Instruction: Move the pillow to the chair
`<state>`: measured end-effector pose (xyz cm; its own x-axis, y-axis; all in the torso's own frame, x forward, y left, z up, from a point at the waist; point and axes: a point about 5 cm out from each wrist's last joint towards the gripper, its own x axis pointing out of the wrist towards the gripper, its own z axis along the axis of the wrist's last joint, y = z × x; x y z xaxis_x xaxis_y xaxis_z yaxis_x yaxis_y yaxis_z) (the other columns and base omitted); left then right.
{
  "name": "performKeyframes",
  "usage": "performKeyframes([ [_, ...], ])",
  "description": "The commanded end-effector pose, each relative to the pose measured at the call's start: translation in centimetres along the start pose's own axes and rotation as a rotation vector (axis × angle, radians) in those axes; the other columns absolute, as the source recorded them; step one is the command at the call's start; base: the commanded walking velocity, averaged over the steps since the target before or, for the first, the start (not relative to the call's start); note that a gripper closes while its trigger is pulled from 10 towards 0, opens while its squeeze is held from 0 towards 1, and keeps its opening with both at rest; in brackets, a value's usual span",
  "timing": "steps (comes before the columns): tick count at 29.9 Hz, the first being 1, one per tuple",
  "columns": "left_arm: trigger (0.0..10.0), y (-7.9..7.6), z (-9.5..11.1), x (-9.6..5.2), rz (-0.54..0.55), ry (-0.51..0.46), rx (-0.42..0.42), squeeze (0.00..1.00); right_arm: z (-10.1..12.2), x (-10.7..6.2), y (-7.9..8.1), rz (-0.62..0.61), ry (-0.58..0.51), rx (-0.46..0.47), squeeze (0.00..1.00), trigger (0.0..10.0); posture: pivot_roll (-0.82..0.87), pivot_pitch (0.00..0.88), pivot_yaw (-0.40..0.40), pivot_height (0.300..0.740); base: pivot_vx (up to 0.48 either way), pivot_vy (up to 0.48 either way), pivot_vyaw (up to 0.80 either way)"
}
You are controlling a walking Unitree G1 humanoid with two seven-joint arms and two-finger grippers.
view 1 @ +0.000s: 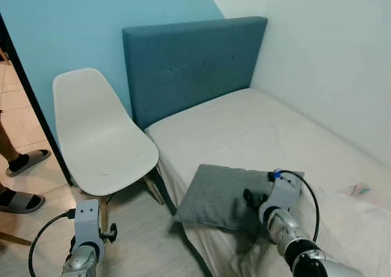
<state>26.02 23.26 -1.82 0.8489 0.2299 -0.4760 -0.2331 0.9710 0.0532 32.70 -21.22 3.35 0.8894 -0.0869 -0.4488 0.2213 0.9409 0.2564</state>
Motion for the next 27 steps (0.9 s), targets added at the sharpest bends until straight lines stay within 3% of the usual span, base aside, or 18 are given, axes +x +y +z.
performKeyframes([
  [1,10.0,-0.2,0.6,0.1,-0.016,-0.025,0.005,0.0,1.6,0.2,0.1,0.01,-0.057,0.011,0.0,10.0,-0.15,0.0,-0.047,0.67,0.0,0.0,0.0],
  [4,10.0,-0.3,1.1,0.3,-0.024,-0.05,-0.004,0.0,3.6,0.4,-0.1,0.012,-0.106,-0.032,0.0,10.0,-0.16,0.0,-0.046,0.655,0.0,0.0,0.0],
  [11,10.0,-0.3,1.6,0.4,-0.027,-0.076,-0.008,0.0,4.9,0.2,-2.2,-0.074,-0.109,-0.112,0.0,10.0,-0.18,0.0,-0.042,0.63,0.0,0.0,0.0],
  [22,10.0,-0.4,2.6,0.5,-0.045,-0.126,-0.007,0.0,2.3,0.0,-1.9,-0.058,-0.05,-0.119,0.0,10.0,-0.17,0.021,-0.02,0.616,0.0,0.0,0.0],
  [27,10.0,-0.2,2.9,0.5,-0.054,-0.152,0.002,0.0,2.0,-0.2,-2.7,-0.141,-0.052,-0.164,0.0,10.0,-0.16,0.034,-0.01,0.616,0.0,0.0,0.0],
])
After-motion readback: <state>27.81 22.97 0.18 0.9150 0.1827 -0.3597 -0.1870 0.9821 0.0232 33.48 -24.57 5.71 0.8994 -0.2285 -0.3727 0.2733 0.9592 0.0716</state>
